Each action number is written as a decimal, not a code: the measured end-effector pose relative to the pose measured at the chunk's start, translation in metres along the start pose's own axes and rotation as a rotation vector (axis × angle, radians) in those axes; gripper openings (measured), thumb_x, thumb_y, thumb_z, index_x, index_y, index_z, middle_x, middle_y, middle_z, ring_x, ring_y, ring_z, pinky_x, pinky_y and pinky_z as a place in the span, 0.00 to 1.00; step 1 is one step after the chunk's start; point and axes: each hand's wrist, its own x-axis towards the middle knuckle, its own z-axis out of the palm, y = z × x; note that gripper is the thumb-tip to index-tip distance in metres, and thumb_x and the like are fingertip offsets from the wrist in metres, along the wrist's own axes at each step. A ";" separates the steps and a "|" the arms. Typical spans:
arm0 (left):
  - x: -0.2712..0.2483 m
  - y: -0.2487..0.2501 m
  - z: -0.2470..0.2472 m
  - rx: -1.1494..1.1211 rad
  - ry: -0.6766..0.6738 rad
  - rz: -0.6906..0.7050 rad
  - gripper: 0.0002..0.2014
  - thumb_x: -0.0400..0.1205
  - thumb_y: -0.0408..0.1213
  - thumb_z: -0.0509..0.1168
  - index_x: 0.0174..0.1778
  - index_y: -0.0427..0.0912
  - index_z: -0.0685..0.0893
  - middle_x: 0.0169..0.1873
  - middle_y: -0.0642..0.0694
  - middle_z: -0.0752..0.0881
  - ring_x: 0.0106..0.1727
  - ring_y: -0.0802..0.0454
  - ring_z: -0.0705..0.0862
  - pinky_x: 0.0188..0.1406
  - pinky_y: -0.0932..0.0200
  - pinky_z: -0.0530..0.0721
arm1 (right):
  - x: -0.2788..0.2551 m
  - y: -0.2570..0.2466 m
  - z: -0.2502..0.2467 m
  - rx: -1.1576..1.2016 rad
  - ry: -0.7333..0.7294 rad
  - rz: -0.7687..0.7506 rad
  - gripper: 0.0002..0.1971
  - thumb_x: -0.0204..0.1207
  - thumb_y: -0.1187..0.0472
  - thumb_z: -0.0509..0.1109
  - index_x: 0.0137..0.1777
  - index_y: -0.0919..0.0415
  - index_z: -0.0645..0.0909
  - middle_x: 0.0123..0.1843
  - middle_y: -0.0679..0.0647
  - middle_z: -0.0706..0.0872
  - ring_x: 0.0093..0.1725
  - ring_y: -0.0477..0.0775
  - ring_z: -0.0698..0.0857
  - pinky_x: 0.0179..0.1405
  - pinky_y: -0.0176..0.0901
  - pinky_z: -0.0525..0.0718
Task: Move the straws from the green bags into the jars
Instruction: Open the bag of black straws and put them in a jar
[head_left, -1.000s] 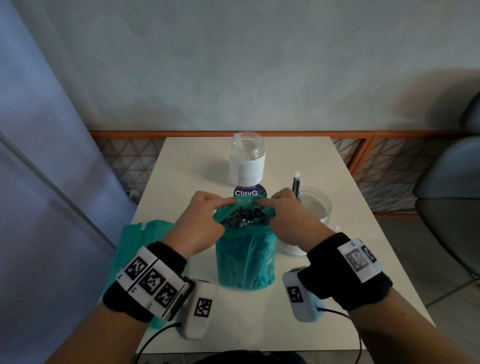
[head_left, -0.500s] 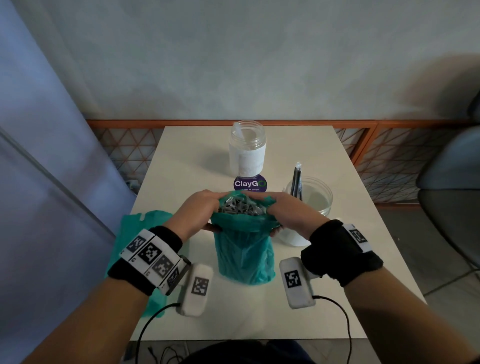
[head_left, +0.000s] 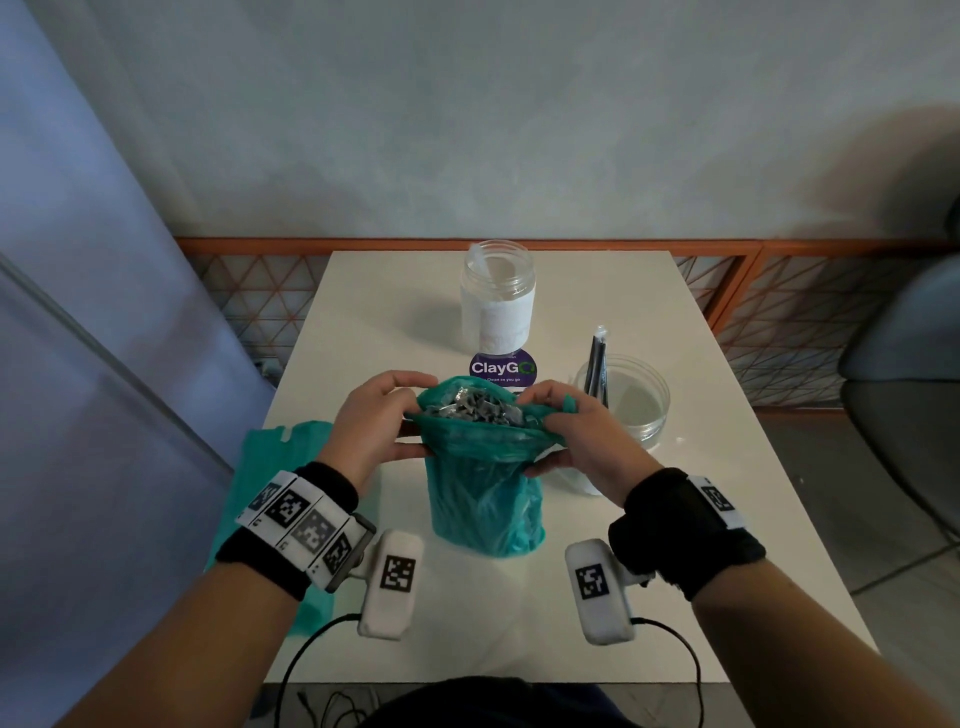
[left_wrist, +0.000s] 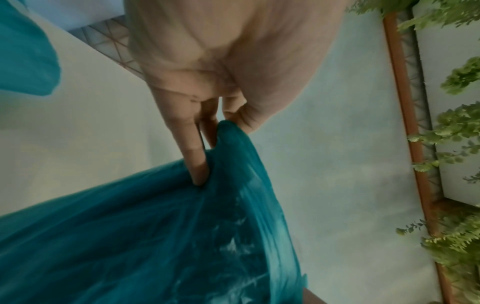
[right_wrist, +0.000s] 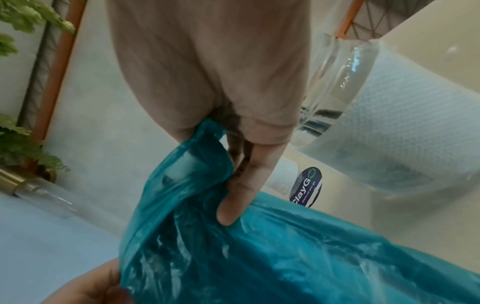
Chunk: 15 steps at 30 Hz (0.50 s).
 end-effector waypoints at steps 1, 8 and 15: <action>-0.001 0.000 0.000 0.008 -0.010 0.005 0.19 0.78 0.22 0.53 0.45 0.44 0.87 0.44 0.39 0.87 0.38 0.47 0.88 0.33 0.52 0.90 | 0.000 0.000 0.000 0.018 0.012 0.020 0.21 0.79 0.78 0.52 0.48 0.58 0.84 0.57 0.62 0.84 0.49 0.57 0.86 0.30 0.50 0.92; 0.000 0.001 0.007 0.103 -0.164 0.012 0.26 0.80 0.18 0.50 0.50 0.49 0.90 0.54 0.41 0.89 0.52 0.48 0.88 0.42 0.55 0.91 | 0.003 -0.002 0.004 -0.063 0.023 0.009 0.25 0.81 0.75 0.52 0.63 0.55 0.85 0.58 0.54 0.87 0.54 0.54 0.86 0.30 0.47 0.92; 0.001 -0.006 0.008 0.119 -0.144 -0.062 0.22 0.80 0.21 0.51 0.49 0.47 0.87 0.50 0.41 0.86 0.48 0.50 0.83 0.37 0.55 0.89 | 0.002 0.003 0.003 -0.025 0.064 0.004 0.11 0.80 0.66 0.67 0.56 0.55 0.87 0.47 0.55 0.89 0.44 0.52 0.87 0.28 0.41 0.87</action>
